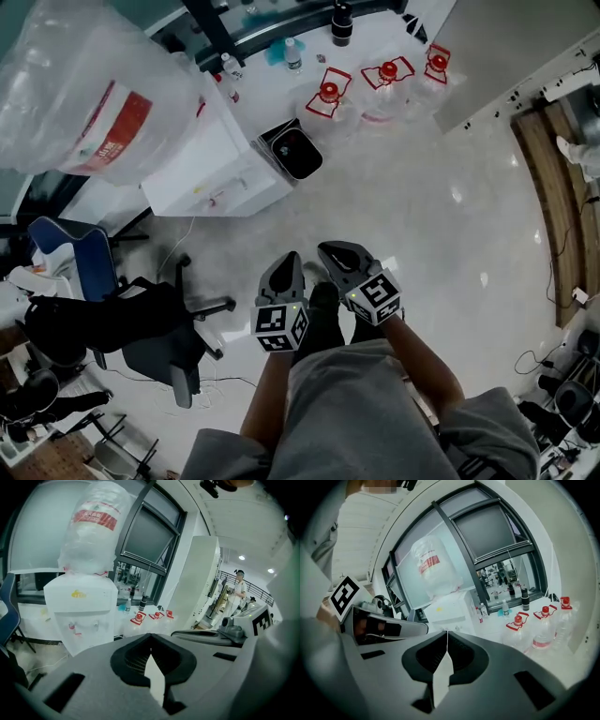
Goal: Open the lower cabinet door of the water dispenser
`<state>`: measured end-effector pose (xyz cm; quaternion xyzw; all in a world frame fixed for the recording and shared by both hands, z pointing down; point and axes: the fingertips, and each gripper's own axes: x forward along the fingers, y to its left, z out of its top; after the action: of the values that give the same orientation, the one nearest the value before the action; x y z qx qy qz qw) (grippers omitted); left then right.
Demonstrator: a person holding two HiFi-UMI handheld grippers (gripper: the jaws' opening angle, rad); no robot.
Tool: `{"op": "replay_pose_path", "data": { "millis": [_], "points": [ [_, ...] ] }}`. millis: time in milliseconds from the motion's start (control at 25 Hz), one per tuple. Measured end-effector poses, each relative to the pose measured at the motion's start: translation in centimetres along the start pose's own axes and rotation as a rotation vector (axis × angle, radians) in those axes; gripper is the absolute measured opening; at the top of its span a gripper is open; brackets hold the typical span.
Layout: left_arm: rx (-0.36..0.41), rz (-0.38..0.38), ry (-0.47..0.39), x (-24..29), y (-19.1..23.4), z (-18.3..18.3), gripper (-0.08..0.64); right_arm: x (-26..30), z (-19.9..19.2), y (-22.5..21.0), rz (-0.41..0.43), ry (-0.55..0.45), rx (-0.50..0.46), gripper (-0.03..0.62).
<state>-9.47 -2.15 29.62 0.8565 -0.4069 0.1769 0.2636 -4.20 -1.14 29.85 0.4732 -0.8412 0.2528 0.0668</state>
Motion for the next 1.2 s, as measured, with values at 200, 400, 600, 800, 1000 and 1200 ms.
{"op": "replay_pose_path", "data": {
  "millis": [200, 400, 600, 800, 1000, 1200],
  "points": [
    [-0.02, 0.029, 0.044, 3.7, 2.1, -2.1, 0.009, 3.3, -2.9, -4.0, -0.007, 0.033, -0.035, 0.012],
    [-0.027, 0.084, 0.072, 7.3, 2.8, -3.2, 0.009, 5.1, -4.6, -8.3, 0.02, 0.063, -0.009, 0.012],
    [-0.022, 0.144, 0.097, 10.9, 3.9, -4.3, 0.009, 7.1, -7.0, -11.9, 0.068, 0.104, -0.015, 0.012],
    [-0.008, 0.204, 0.141, 13.9, 6.7, -6.1, 0.009, 10.3, -9.2, -14.2, 0.133, 0.145, -0.083, 0.012],
    [0.037, 0.22, 0.186, 16.0, 9.6, -8.0, 0.009, 13.7, -11.8, -15.7, 0.166, 0.171, -0.162, 0.014],
    [0.071, 0.209, 0.199, 17.9, 11.3, -9.8, 0.009, 15.8, -14.8, -16.3, 0.223, 0.206, -0.306, 0.014]
  ]
}}
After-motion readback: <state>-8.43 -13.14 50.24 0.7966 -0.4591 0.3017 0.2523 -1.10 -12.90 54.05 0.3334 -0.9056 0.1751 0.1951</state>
